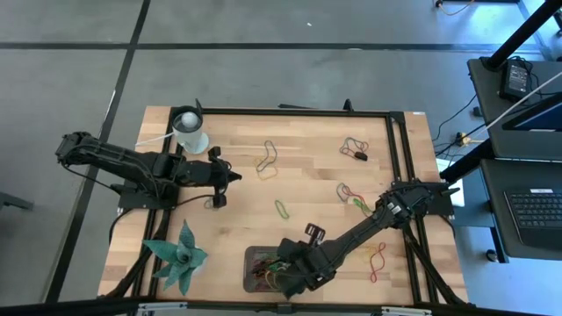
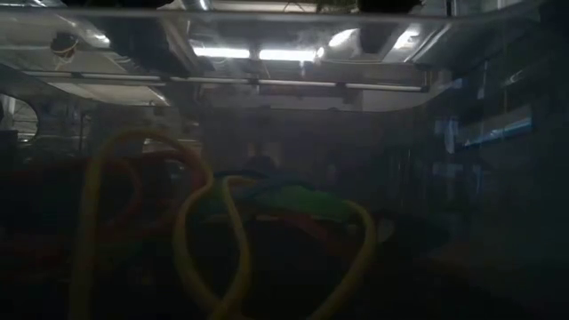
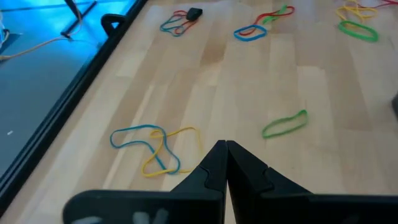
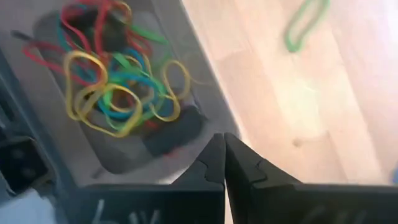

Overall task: Pick and place rubber bands into bin
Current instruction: Put the blue rubber band into the black bin

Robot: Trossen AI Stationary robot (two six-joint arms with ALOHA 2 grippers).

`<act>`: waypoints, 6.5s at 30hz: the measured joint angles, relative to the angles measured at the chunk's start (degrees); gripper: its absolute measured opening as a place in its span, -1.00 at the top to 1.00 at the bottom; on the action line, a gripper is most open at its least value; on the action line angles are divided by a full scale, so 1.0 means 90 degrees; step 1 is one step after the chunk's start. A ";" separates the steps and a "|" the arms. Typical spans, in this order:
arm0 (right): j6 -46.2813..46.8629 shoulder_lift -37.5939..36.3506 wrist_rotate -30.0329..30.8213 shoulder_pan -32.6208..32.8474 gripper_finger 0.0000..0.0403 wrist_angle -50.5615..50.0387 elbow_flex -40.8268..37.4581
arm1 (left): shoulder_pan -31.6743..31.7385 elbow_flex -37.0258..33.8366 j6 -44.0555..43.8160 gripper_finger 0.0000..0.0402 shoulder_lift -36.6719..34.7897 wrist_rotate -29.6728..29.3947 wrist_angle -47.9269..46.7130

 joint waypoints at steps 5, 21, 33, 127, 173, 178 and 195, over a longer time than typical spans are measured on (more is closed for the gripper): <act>0.0118 -0.0595 0.0173 0.0001 1.00 -0.0239 -0.0806 | 0.0000 0.0000 -0.0001 0.98 0.0000 -0.0179 0.0025; 0.0169 -0.4568 0.0085 -0.0298 1.00 0.4777 -0.7576 | 0.0000 0.0000 -0.0004 0.98 0.0000 -0.0534 0.0024; -0.0715 -0.7034 -0.0912 -0.1919 0.97 0.4793 -1.0163 | 0.0000 0.0000 -0.0005 0.98 0.0002 -0.0449 0.0024; -0.4327 -0.3356 -0.1406 -0.8811 0.95 0.4584 -0.8310 | 0.0000 0.0000 -0.0338 0.98 0.0002 -0.0471 0.0005; -0.3993 -0.3218 -0.1360 -0.8588 0.58 0.5086 -0.8282 | 0.0000 0.0000 -0.0338 0.98 0.0002 -0.0476 -0.0005; -0.3989 -0.3218 -0.1341 -0.8423 0.94 0.5090 -0.8284 | 0.0000 0.0000 -0.0459 0.98 0.0001 -0.0466 0.0000; -0.3981 -0.5419 -0.0948 -0.8031 0.99 0.3936 -0.8340 | 0.0000 0.0000 -0.0527 0.98 0.0000 -0.0459 0.0010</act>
